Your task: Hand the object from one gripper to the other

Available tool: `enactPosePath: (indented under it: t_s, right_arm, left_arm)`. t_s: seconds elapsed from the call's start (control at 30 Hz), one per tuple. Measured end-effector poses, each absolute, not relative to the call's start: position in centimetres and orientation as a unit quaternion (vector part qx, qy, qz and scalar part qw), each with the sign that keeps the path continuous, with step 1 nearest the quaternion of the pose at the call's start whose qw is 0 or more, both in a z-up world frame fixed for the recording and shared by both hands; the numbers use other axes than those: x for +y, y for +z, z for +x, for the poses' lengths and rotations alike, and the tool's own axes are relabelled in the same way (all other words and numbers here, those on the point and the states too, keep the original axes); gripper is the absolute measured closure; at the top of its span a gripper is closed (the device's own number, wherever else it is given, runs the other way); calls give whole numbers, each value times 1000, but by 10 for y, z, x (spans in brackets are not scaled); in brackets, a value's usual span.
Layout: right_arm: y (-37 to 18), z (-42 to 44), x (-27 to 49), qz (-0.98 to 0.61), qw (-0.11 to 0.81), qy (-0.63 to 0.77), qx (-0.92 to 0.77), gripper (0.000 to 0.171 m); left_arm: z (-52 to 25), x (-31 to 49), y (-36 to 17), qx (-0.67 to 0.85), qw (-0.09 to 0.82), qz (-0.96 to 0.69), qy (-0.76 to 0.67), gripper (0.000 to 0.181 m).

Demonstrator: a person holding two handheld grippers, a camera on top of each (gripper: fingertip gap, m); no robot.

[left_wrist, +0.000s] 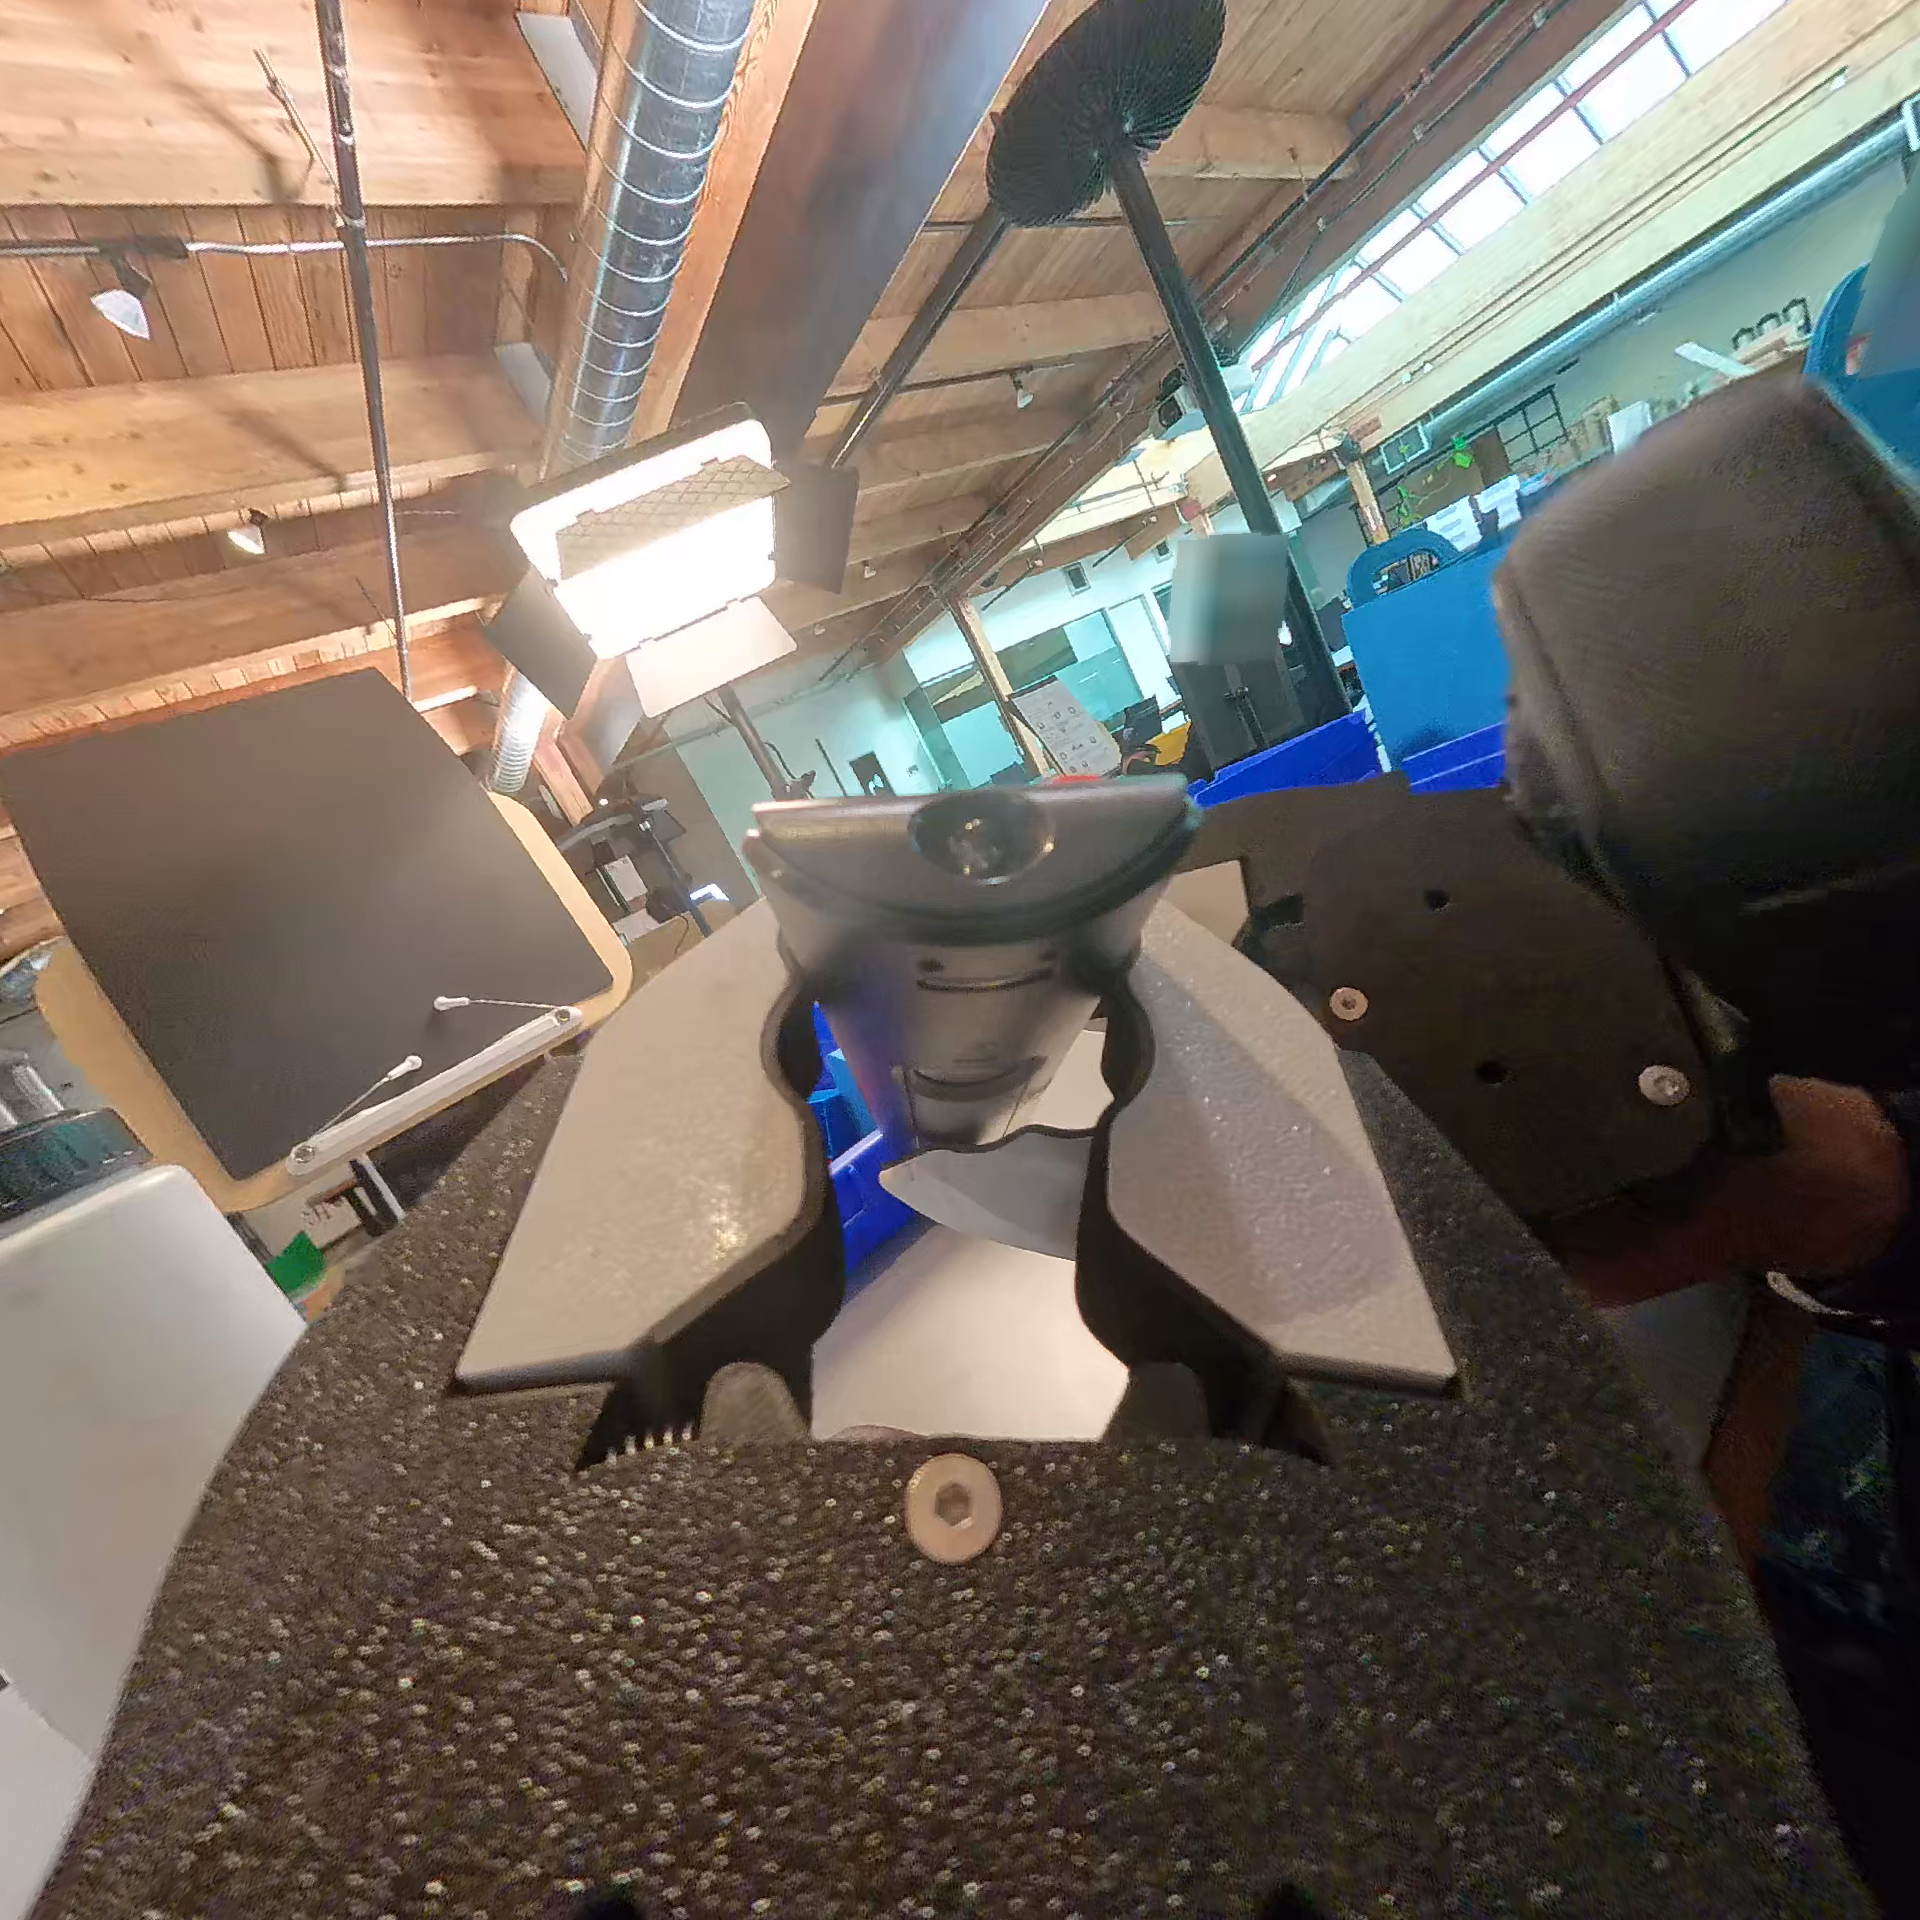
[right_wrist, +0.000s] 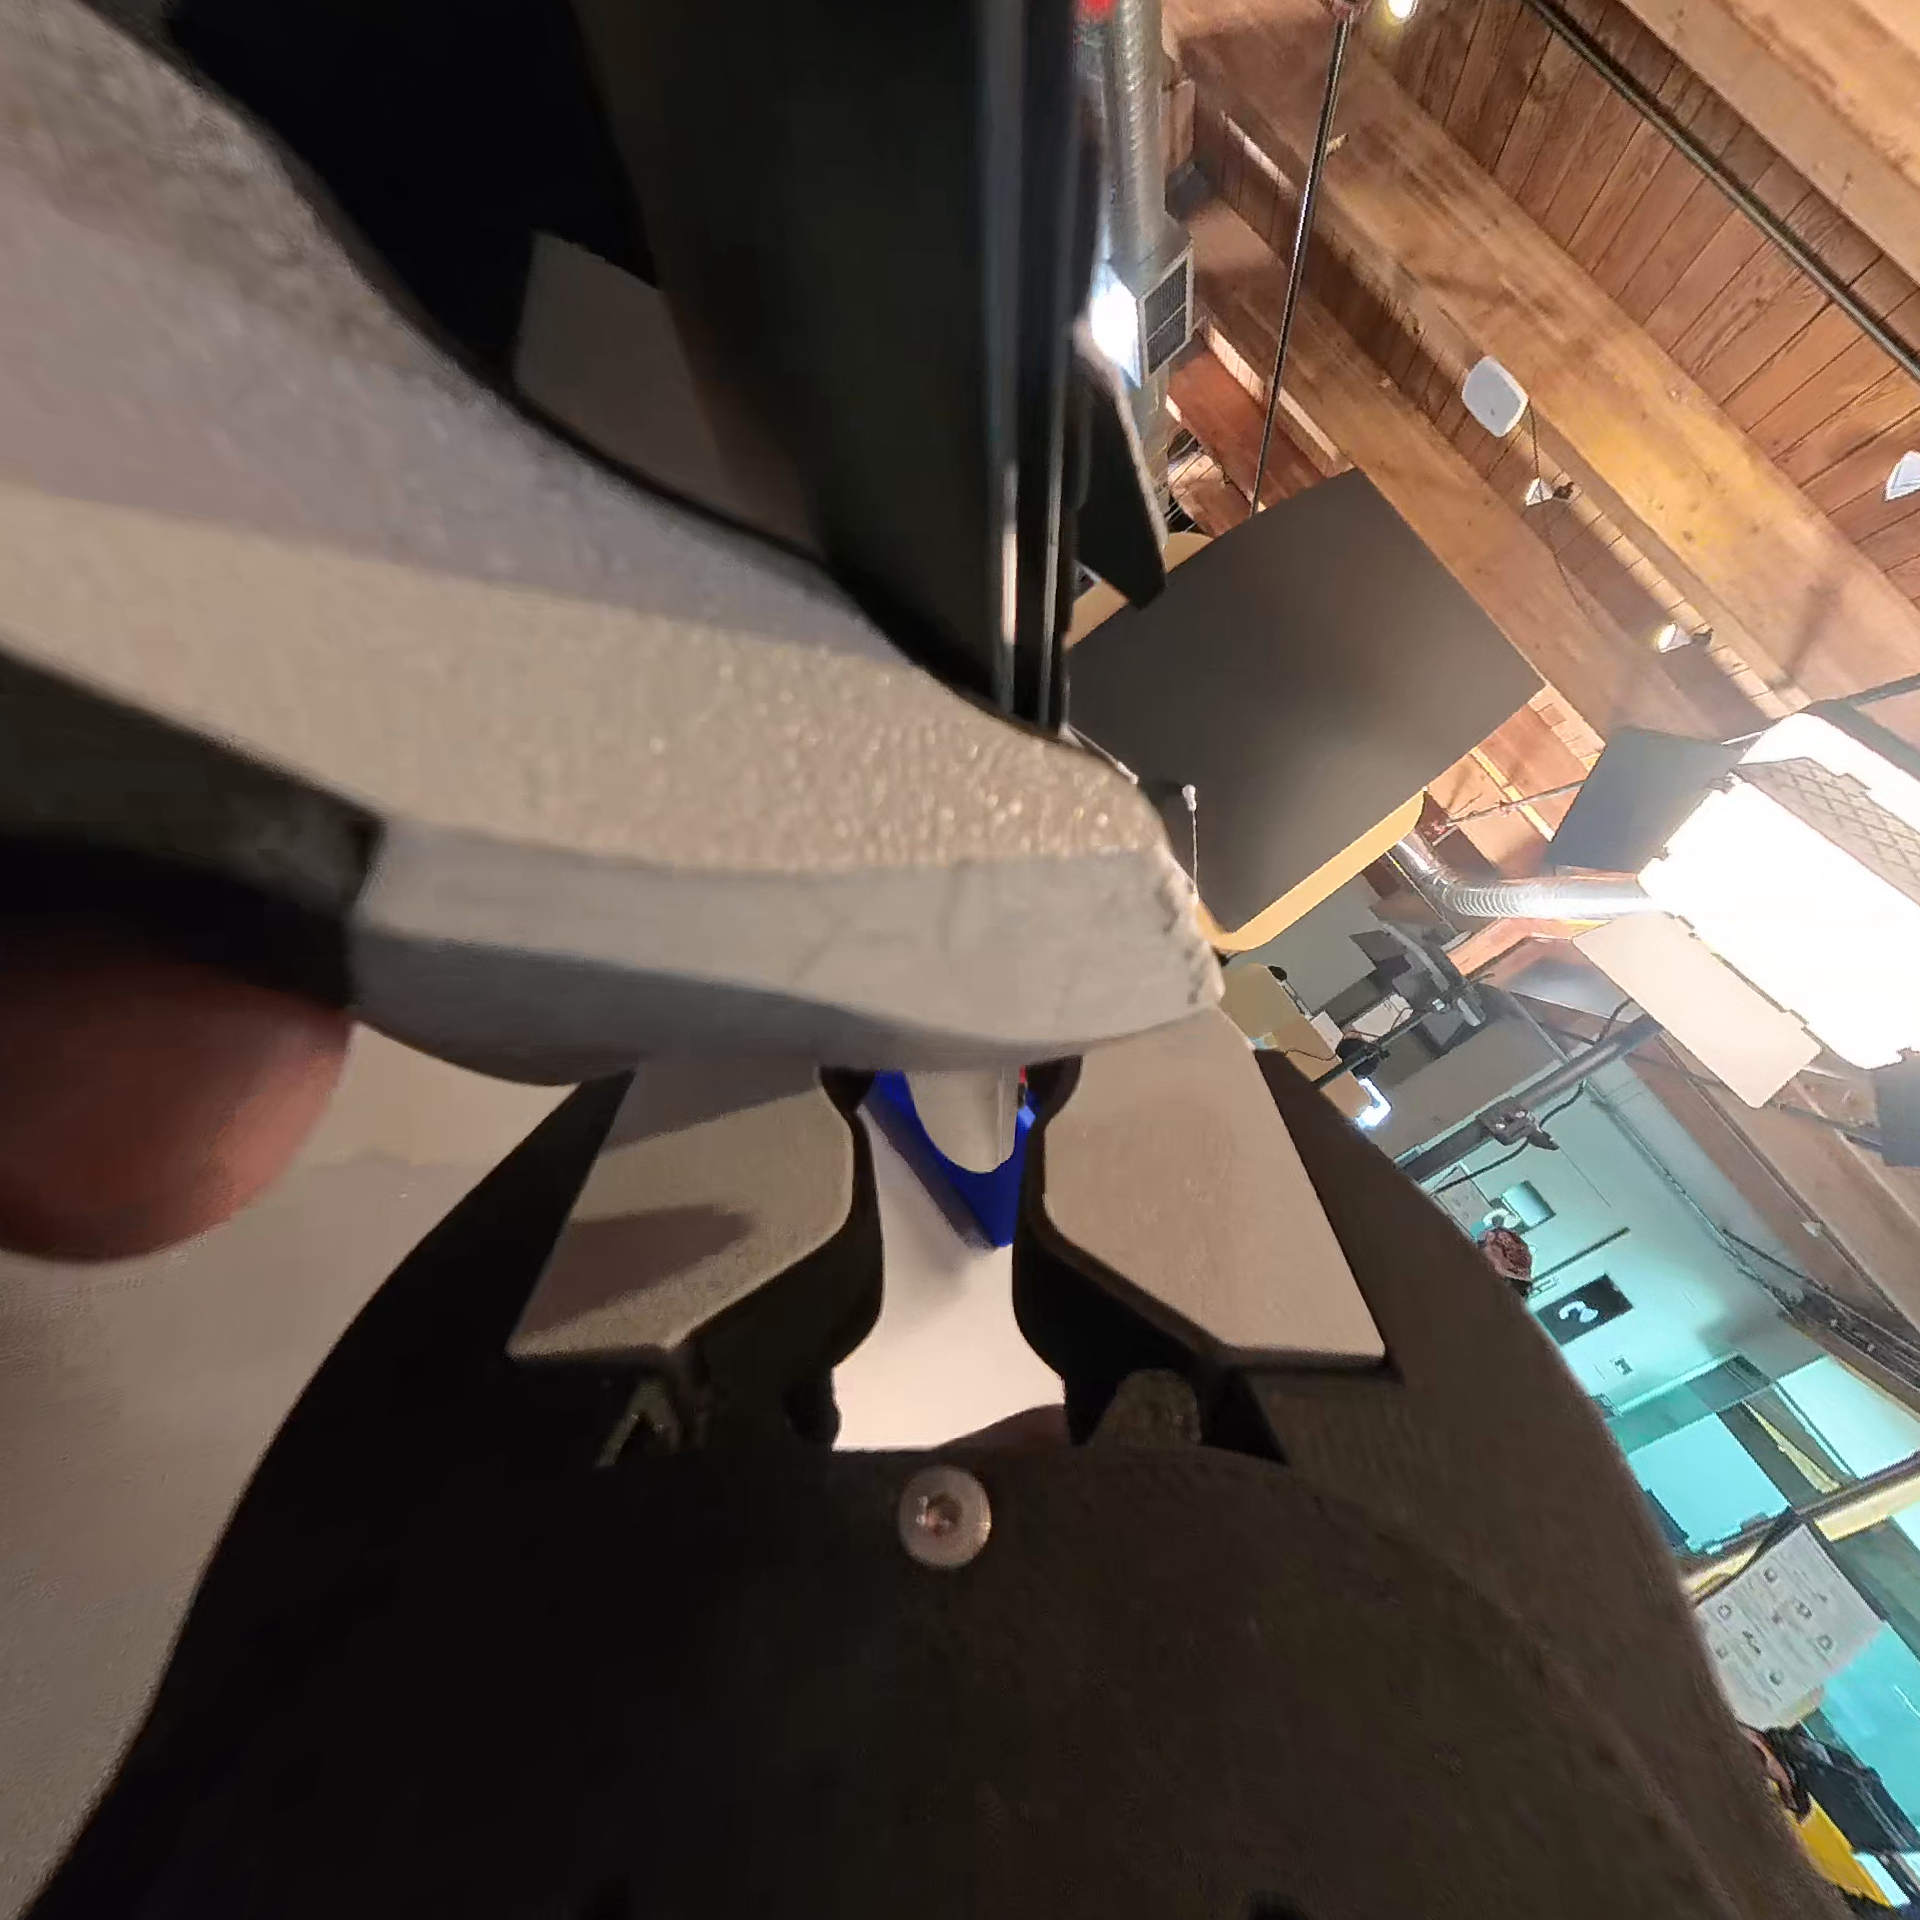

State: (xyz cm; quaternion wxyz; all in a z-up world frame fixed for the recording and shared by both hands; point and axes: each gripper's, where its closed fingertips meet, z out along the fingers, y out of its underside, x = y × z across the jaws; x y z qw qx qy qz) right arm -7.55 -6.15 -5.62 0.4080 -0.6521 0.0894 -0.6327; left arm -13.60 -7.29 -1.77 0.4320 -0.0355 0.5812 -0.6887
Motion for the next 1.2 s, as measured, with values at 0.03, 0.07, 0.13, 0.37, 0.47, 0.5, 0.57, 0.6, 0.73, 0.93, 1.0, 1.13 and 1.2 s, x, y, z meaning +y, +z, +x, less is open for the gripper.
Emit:
enactPosePath:
  t_s: [0.03, 0.07, 0.13, 0.37, 0.47, 0.5, 0.57, 0.6, 0.73, 0.93, 1.0, 1.13, 1.2]
  right_arm:
    - [-55, -77, -61, -649, 410, -635, 86, 146]
    - [-54, -78, -60, -645, 412, -638, 82, 146]
    - [-51, -81, -59, -637, 410, -649, 70, 145]
    - [-41, -93, -58, -626, 450, -635, 37, 136]
    - [-44, -95, -56, -643, 472, -604, 23, 128]
    - [-45, -95, -56, -648, 475, -595, 20, 124]
    - [-44, -96, -57, -647, 487, -587, 18, 118]
    - [-43, -99, -56, -643, 497, -582, 14, 118]
    - [-39, -105, -55, -635, 502, -587, -6, 123]
    - [-38, -109, -59, -632, 515, -579, -24, 117]
    - [-38, -109, -57, -629, 511, -585, -27, 117]
    - [-34, -117, -55, -618, 521, -586, -47, 119]
    - [-33, -123, -51, -617, 529, -580, -60, 122]
  left_arm:
    - [-136, -72, -16, 581, 426, -40, -693, 128]
    - [-136, -71, -14, 580, 418, -47, -698, 129]
    - [-135, -67, -10, 575, 388, -73, -717, 129]
    - [-118, -38, 7, 524, 184, -184, -811, 129]
    - [-113, -26, 13, 495, 89, -202, -840, 129]
    - [-114, -26, 14, 491, 55, -202, -846, 129]
    - [-115, -27, 13, 489, -2, -199, -849, 129]
    - [-115, -29, 11, 489, -25, -198, -849, 129]
    - [-112, -30, 7, 470, -101, -212, -851, 129]
    - [-108, -20, 12, 426, -165, -214, -863, 129]
    - [-113, -26, 10, 432, -188, -201, -859, 129]
    - [-113, -29, 4, 423, -228, -198, -855, 129]
    - [-112, -32, -1, 422, -242, -199, -851, 129]
